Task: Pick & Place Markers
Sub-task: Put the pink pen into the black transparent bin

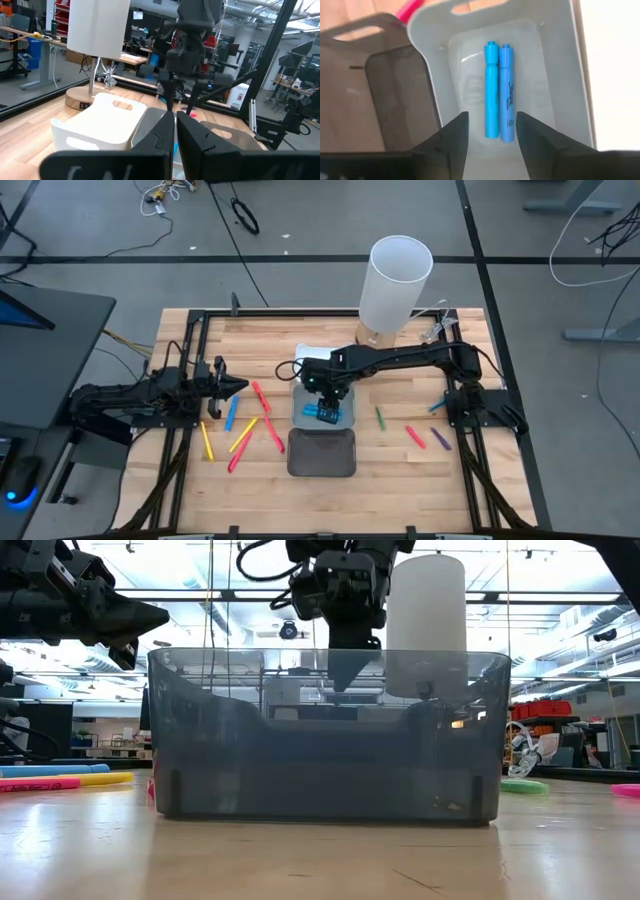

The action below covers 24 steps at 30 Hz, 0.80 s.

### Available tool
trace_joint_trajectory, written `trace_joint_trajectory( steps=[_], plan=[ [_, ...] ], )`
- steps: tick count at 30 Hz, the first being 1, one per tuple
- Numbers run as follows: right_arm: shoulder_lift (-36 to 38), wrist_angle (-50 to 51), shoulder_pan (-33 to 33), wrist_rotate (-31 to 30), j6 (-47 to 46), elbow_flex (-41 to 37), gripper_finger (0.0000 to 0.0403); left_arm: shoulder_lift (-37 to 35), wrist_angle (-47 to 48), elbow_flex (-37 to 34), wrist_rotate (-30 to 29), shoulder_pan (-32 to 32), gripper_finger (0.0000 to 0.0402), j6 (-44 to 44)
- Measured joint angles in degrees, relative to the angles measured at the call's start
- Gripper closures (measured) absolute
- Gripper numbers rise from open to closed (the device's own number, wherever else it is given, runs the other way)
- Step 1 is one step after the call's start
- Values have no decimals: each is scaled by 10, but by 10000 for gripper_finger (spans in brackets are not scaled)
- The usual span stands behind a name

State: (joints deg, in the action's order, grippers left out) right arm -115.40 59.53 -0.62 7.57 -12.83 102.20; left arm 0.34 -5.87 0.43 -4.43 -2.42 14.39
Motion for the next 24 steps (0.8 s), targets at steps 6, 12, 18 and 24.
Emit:
trace_joint_trajectory(
  steps=[6,12,18,24],
  plan=[
    [23,0,0,0,-2,2,239,0,1,0,0,0,378,0],
    [42,2,0,0,-3,2,239,0,1,0,0,0,378,0],
    [59,8,0,0,-29,2,239,0,1,0,0,0,378,0],
    [74,10,0,-1,-87,2,239,0,1,0,0,0,378,0]
  ],
)
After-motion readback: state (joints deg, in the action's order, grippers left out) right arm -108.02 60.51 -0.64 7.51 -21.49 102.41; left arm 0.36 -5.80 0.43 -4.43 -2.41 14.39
